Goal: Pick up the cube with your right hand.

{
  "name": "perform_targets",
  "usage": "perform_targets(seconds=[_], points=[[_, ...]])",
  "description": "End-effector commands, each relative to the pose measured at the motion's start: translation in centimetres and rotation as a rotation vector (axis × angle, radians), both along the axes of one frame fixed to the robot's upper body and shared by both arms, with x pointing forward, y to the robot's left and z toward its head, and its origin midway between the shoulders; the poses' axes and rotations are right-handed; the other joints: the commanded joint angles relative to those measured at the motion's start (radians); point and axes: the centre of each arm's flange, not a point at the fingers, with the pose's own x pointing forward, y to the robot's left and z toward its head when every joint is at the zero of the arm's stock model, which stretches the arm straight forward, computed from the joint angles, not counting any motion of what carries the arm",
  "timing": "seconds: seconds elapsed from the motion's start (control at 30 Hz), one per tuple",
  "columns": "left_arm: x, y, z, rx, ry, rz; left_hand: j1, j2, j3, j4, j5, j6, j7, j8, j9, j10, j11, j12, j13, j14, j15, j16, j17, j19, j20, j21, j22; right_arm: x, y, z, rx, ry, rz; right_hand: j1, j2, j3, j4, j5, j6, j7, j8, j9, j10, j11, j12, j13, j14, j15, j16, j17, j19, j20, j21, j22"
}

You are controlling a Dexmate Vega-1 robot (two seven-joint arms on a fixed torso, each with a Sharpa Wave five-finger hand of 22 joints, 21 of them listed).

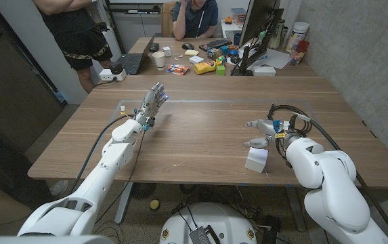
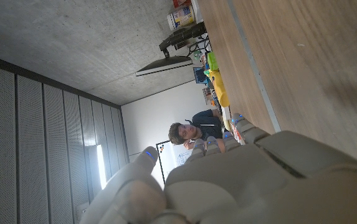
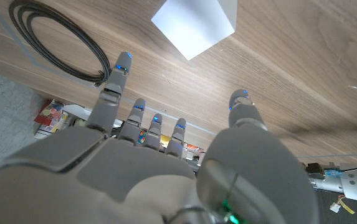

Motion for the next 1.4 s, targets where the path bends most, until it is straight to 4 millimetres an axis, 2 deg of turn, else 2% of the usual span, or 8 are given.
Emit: perform_targets(seconds=[0.03, 0.3, 0.67, 0.8, 1.03, 1.4], points=[[-0.1, -0.1, 0.1, 0.003, -0.003, -0.004, -0.002, 0.115, -0.005, -0.002, 0.009, 0.0, -0.001, 0.005, 0.006, -0.012, 0.001, 0.004, 0.003, -0.03, 0.006, 0.005, 0.005, -0.002, 0.011, 0.006, 0.003, 0.0, 0.2, -0.4, -0.025, 0.069, -0.018, 0.021, -0.001, -0.003, 0.0, 0.011, -0.022, -0.003, -0.003, 0.002, -0.011, 0.004, 0.0, 0.002, -0.007, -0.003, -0.004, 0.003, 0.003, 0.0, -0.002, 0.003], [-0.2, -0.2, 0.2, 0.008, -0.005, -0.004, -0.002, 0.114, -0.007, -0.002, 0.009, -0.001, -0.002, 0.004, 0.006, -0.011, 0.0, 0.005, 0.003, -0.03, 0.006, 0.005, 0.005, -0.002, 0.011, 0.006, 0.003, 0.0, 0.4, -0.8, -0.046, 0.083, -0.035, 0.071, -0.003, -0.003, -0.005, 0.018, -0.069, -0.004, -0.002, 0.003, -0.042, -0.001, 0.001, 0.002, -0.016, -0.009, -0.002, 0.003, 0.011, -0.001, -0.001, 0.003], [-0.6, 0.1, 0.0, 0.004, -0.008, -0.001, -0.002, 0.112, -0.009, -0.003, 0.01, 0.0, -0.001, 0.005, 0.006, -0.011, 0.0, 0.005, 0.003, -0.03, 0.006, 0.005, 0.005, -0.001, 0.01, 0.006, 0.003, 1.1, 1.3, -1.7, -0.101, 0.165, -0.06, 0.147, 0.008, 0.006, -0.011, 0.029, -0.099, -0.006, 0.006, 0.004, -0.065, -0.012, 0.006, 0.002, -0.025, -0.017, -0.001, 0.003, 0.016, -0.007, -0.001, 0.003], [-0.8, 0.1, 0.0, 0.001, -0.013, -0.003, -0.002, 0.112, -0.009, -0.003, 0.01, 0.001, -0.002, 0.005, 0.006, -0.01, 0.0, 0.005, 0.003, -0.028, 0.007, 0.006, 0.005, -0.001, 0.01, 0.006, 0.003, 1.4, 1.7, -1.9, -0.131, 0.188, -0.085, 0.183, 0.014, 0.011, -0.012, 0.032, -0.106, -0.006, 0.009, 0.005, -0.072, -0.01, 0.008, 0.002, -0.027, -0.019, 0.0, 0.003, 0.038, -0.011, 0.005, 0.003], [-1.0, 0.1, -0.2, -0.008, -0.018, -0.016, -0.003, 0.111, -0.011, -0.003, 0.011, 0.003, -0.002, 0.005, 0.006, -0.009, 0.0, 0.005, 0.003, -0.027, 0.006, 0.006, 0.005, 0.0, 0.009, 0.007, 0.003, 1.5, 2.0, -2.0, -0.161, 0.206, -0.129, 0.262, 0.029, 0.019, -0.011, 0.034, -0.113, -0.006, 0.016, 0.006, -0.087, -0.012, 0.011, 0.002, -0.008, -0.025, 0.008, 0.004, 0.086, -0.04, 0.014, 0.003], [-1.4, 0.5, -0.4, -0.018, -0.024, -0.016, -0.004, 0.11, -0.014, -0.002, 0.011, 0.01, 0.0, 0.007, 0.006, -0.005, 0.001, 0.007, 0.003, -0.025, 0.005, 0.007, 0.005, 0.002, 0.01, 0.008, 0.003, 2.3, 2.9, -2.7, -0.208, 0.302, -0.136, 0.312, 0.04, 0.02, -0.007, 0.028, -0.123, -0.006, 0.016, 0.007, -0.131, -0.016, 0.003, 0.002, -0.004, -0.029, 0.009, 0.006, 0.109, -0.047, 0.013, 0.004]])
